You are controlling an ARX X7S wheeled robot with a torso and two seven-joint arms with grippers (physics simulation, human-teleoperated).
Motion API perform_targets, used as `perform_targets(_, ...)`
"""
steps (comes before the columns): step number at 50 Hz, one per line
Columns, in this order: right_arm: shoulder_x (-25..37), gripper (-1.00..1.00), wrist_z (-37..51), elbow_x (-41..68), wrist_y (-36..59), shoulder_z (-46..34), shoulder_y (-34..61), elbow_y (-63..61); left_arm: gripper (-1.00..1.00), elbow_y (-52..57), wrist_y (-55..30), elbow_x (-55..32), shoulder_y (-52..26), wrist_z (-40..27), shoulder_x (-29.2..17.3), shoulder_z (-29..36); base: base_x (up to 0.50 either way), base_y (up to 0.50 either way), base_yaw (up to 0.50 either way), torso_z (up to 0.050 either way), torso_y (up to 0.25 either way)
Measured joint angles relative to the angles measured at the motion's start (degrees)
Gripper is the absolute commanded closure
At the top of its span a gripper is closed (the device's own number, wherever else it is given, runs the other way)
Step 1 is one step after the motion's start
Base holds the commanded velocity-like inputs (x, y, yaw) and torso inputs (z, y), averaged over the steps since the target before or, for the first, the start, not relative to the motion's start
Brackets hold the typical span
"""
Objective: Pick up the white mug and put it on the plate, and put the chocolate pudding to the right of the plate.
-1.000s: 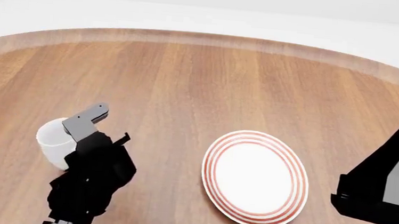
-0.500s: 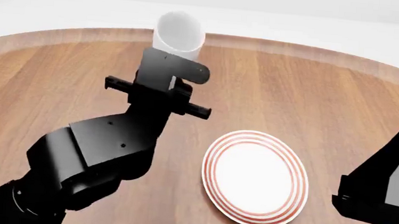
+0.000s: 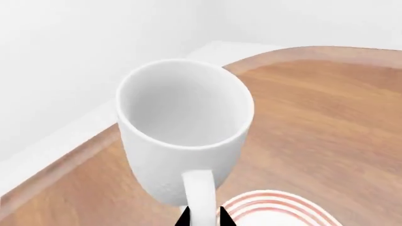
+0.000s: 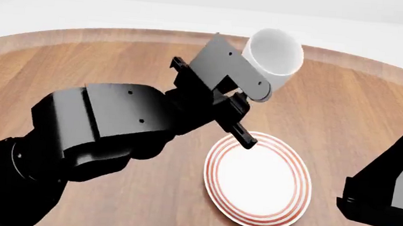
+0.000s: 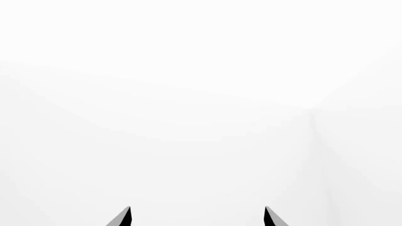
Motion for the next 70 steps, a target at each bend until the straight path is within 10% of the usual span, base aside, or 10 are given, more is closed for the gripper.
perform_targets(53,0.6,-1.00,1.0,1.2,-2.9,0.9,-2.0,1.5,1.00,-38.6,10.6,-0.8,-0.2,19.0,14.7,4.6,0.00,0.00,0.00,0.000,0.000)
perform_targets(70,0.6,-1.00,1.2,1.2,-3.3,0.4,-2.1,1.8,1.00,-50.5,22.4,-15.2,-2.6,19.9,16.3,21.6,0.00,0.00,0.00,0.000,0.001)
